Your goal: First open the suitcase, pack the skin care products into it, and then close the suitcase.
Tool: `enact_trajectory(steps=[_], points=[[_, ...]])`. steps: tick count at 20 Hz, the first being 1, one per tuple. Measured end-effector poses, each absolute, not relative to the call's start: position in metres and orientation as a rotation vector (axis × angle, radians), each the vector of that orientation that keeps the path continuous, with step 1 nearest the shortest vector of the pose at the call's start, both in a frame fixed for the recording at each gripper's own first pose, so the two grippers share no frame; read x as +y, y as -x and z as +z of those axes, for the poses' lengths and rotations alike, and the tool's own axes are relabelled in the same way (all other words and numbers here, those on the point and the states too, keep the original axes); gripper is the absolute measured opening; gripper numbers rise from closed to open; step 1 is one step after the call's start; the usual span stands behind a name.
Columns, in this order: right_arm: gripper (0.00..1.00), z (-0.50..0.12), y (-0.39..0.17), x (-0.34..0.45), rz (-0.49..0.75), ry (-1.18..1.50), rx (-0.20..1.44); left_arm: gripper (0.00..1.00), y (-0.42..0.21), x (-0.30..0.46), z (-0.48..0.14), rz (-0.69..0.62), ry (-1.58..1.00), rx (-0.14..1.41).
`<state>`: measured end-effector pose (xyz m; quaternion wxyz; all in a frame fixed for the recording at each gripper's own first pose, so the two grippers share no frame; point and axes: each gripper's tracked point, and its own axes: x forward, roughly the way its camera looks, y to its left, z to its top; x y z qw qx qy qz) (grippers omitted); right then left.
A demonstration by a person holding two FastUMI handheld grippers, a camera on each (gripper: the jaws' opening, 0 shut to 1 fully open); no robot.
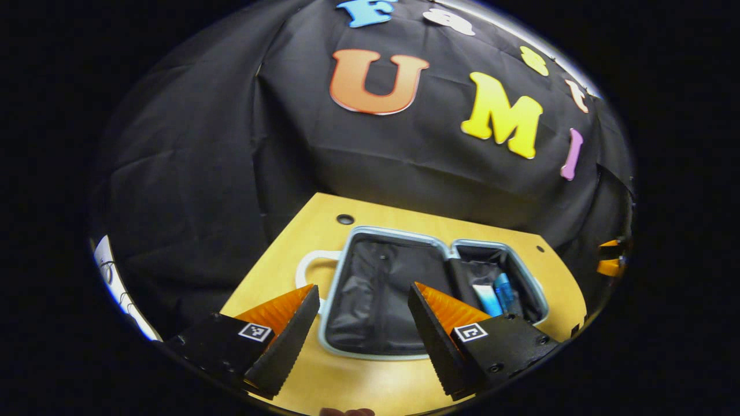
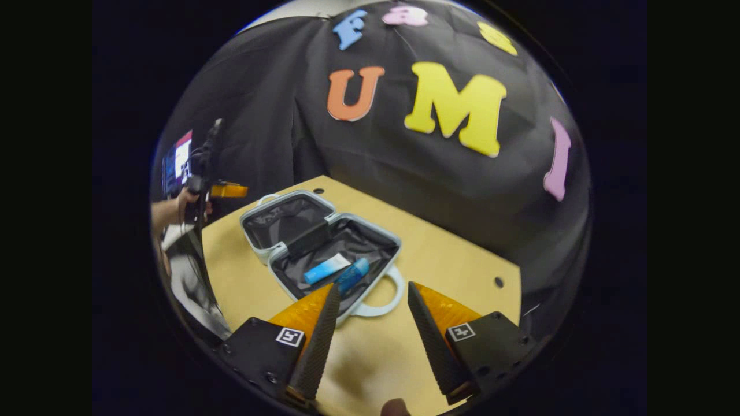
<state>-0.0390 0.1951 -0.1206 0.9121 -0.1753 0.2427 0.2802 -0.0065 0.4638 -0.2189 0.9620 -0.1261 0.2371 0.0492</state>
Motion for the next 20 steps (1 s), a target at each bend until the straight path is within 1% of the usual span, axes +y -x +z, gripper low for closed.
enact_trajectory(steps=[1, 2, 3, 5, 6, 7, 9, 10, 11, 12, 13, 14, 16, 17, 18, 19, 20], points=[[0.71, -0.115, 0.045, 0.189, 0.567, 0.350, 0.499, 0.99, -0.004, 0.485, -0.234, 0.131, 0.257, 0.508], [0.66, -0.110, 0.046, 0.185, 0.549, 0.329, 0.505, 0.99, -0.016, 0.500, -0.250, 0.145, 0.273, 0.538], [0.69, -0.106, 0.045, 0.178, 0.521, 0.318, 0.508, 0.99, -0.026, 0.511, -0.267, 0.147, 0.298, 0.569], [0.69, -0.095, 0.037, 0.165, 0.465, 0.299, 0.511, 0.98, -0.042, 0.526, -0.295, 0.148, 0.340, 0.636], [0.69, -0.093, 0.035, 0.160, 0.439, 0.279, 0.518, 0.88, -0.049, 0.530, -0.310, 0.148, 0.353, 0.673], [0.69, -0.090, 0.034, 0.155, 0.413, 0.257, 0.527, 0.98, -0.054, 0.533, -0.322, 0.151, 0.362, 0.702], [0.69, -0.089, 0.033, 0.145, 0.366, 0.214, 0.545, 0.97, -0.068, 0.542, -0.329, 0.162, 0.388, 0.722], [0.69, -0.091, 0.033, 0.140, 0.346, 0.195, 0.557, 0.89, -0.072, 0.543, -0.331, 0.162, 0.417, 0.730], [0.69, -0.093, 0.035, 0.136, 0.329, 0.183, 0.570, 0.86, -0.075, 0.540, -0.331, 0.156, 0.445, 0.737], [0.69, -0.097, 0.036, 0.131, 0.314, 0.172, 0.581, 0.69, -0.079, 0.538, -0.335, 0.164, 0.461, 0.747], [0.69, -0.098, 0.038, 0.128, 0.302, 0.158, 0.584, 0.70, -0.085, 0.537, -0.339, 0.177, 0.460, 0.764], [0.67, -0.100, 0.040, 0.125, 0.287, 0.144, 0.590, 0.52, -0.086, 0.536, -0.349, 0.211, 0.451, 0.805], [0.69, -0.106, 0.044, 0.118, 0.264, 0.125, 0.614, 0.17, -0.086, 0.539, -0.342, 0.260, 0.415, 0.816], [0.69, -0.109, 0.046, 0.114, 0.250, 0.131, 0.627, 0.15, -0.088, 0.537, -0.332, 0.266, 0.385, 0.800], [0.67, -0.108, 0.043, 0.108, 0.230, 0.138, 0.612, 0.10, -0.085, 0.536, -0.322, 0.271, 0.353, 0.791], [0.69, -0.100, 0.039, 0.106, 0.214, 0.128, 0.579, 0.07, -0.084, 0.538, -0.306, 0.285, 0.317, 0.759], [0.69, -0.094, 0.035, 0.107, 0.205, 0.111, 0.548, 0.06, -0.086, 0.540, -0.288, 0.297, 0.293, 0.721]])
